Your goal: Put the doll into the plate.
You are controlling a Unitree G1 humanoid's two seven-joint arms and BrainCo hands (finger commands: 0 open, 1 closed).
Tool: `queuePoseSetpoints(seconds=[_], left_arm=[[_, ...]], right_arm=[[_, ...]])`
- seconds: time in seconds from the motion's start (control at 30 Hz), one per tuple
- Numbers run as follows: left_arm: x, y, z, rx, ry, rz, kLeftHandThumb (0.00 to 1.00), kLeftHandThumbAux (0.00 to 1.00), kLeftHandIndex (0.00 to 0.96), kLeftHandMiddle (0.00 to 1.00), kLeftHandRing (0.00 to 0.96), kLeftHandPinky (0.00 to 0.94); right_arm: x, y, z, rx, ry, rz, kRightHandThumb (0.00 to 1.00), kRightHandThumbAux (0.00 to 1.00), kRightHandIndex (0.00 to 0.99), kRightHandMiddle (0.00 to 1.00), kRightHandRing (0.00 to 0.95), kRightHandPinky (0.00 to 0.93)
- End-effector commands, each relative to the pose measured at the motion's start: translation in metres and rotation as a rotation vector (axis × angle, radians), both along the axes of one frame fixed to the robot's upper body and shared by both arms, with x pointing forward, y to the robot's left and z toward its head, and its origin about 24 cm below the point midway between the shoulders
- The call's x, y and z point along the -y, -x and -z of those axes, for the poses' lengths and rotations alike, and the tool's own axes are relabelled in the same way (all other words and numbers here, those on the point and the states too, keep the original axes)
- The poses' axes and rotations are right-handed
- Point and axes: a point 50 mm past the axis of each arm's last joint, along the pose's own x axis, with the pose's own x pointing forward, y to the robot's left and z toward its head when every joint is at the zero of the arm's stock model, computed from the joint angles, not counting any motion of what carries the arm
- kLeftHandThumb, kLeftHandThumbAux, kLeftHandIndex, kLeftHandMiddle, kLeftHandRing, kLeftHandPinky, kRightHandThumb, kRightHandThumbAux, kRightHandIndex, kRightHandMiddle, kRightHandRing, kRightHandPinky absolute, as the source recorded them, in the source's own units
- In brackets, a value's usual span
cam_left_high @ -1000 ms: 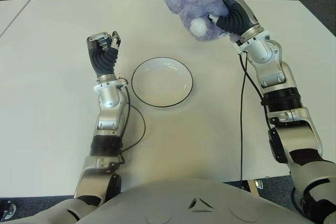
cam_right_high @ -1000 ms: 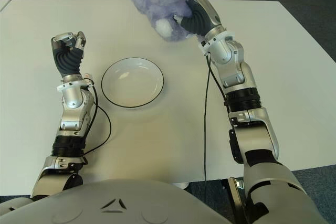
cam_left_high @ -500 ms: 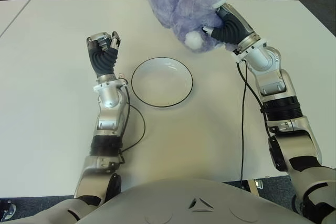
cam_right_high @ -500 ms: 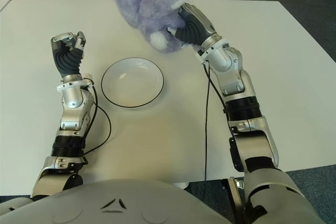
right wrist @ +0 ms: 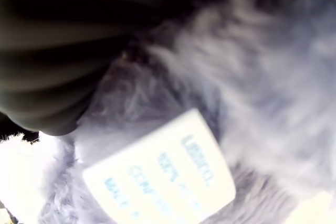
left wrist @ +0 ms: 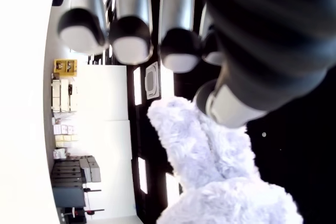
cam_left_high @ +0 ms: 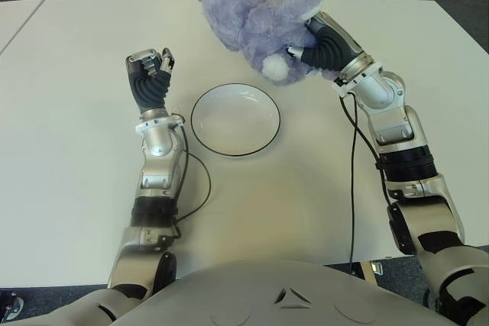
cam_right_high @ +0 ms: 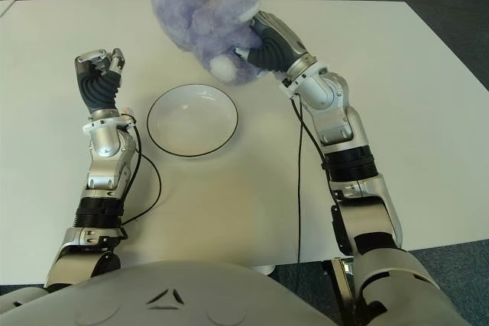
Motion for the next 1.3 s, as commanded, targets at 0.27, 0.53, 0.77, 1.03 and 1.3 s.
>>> queuePoseSetpoints(seconds=[0.27, 0.53, 0.77, 1.03, 1.3], left_arm=[[-0.005, 0.030, 0.070, -0.300, 0.007, -0.056, 0.539, 0.753, 0.836, 0.904, 0.912, 0.908], [-0.006, 0.029, 0.072, -0.313, 0.003, -0.066, 0.539, 0.748, 0.836, 0.903, 0.912, 0.906], [-0.006, 0.028, 0.072, -0.310, -0.001, -0.075, 0.530, 0.750, 0.840, 0.910, 0.916, 0.911], [-0.008, 0.028, 0.073, -0.306, 0.010, -0.054, 0.526, 0.750, 0.839, 0.905, 0.913, 0.904], [-0.008, 0.028, 0.074, -0.301, 0.022, -0.038, 0.490, 0.781, 0.837, 0.901, 0.908, 0.894]], right_arm=[[-0.009, 0.009, 0.011, -0.030, 0.006, -0.059, 0.851, 0.680, 0.393, 0.532, 0.870, 0.859], [-0.012, 0.012, 0.015, -0.063, 0.027, -0.081, 0.853, 0.679, 0.395, 0.535, 0.871, 0.865], [-0.014, 0.013, 0.020, -0.092, 0.050, -0.099, 0.853, 0.679, 0.396, 0.535, 0.869, 0.860], [-0.016, 0.016, 0.027, -0.126, 0.091, -0.110, 0.853, 0.679, 0.397, 0.533, 0.860, 0.827], [-0.017, 0.017, 0.032, -0.155, 0.139, -0.113, 0.854, 0.679, 0.397, 0.532, 0.855, 0.810]])
